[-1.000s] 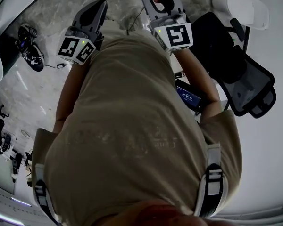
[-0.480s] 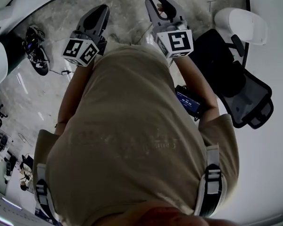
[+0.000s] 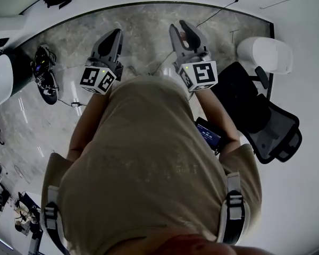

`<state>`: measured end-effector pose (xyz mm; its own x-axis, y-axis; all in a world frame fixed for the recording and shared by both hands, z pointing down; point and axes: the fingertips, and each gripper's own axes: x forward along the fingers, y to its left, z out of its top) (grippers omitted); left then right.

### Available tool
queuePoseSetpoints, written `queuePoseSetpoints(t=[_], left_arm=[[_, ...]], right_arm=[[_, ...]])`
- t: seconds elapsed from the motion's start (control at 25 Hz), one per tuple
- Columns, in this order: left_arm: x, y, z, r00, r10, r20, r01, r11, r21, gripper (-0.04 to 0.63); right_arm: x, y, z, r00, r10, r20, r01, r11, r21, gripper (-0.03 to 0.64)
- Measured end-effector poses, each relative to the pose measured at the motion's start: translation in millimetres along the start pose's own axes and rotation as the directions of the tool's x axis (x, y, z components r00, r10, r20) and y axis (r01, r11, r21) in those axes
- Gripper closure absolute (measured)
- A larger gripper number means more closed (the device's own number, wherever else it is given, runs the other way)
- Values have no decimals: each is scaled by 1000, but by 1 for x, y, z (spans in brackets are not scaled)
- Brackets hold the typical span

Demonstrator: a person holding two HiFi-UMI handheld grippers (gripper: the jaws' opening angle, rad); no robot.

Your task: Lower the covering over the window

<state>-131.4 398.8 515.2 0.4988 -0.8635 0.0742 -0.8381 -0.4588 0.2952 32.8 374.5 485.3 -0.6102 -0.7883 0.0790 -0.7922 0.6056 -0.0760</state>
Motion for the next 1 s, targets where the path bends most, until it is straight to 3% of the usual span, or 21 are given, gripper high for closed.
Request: queuePoseSetpoints(t=[0.2, 0.52, 1.0], left_arm=[[-16, 48, 12, 1000, -17, 2, 17, 999, -27, 578], [3, 49, 4, 997, -73, -39, 72, 997, -35, 577], [13, 53, -4, 995, -60, -79, 58, 998, -29, 578]], right_arm=[[41, 36, 12, 1000, -1, -2, 1, 1000, -27, 517], [49, 27, 10, 999, -51, -17, 49, 994, -93, 517], [47, 13, 3, 996, -82, -29, 79, 993, -89, 517]])
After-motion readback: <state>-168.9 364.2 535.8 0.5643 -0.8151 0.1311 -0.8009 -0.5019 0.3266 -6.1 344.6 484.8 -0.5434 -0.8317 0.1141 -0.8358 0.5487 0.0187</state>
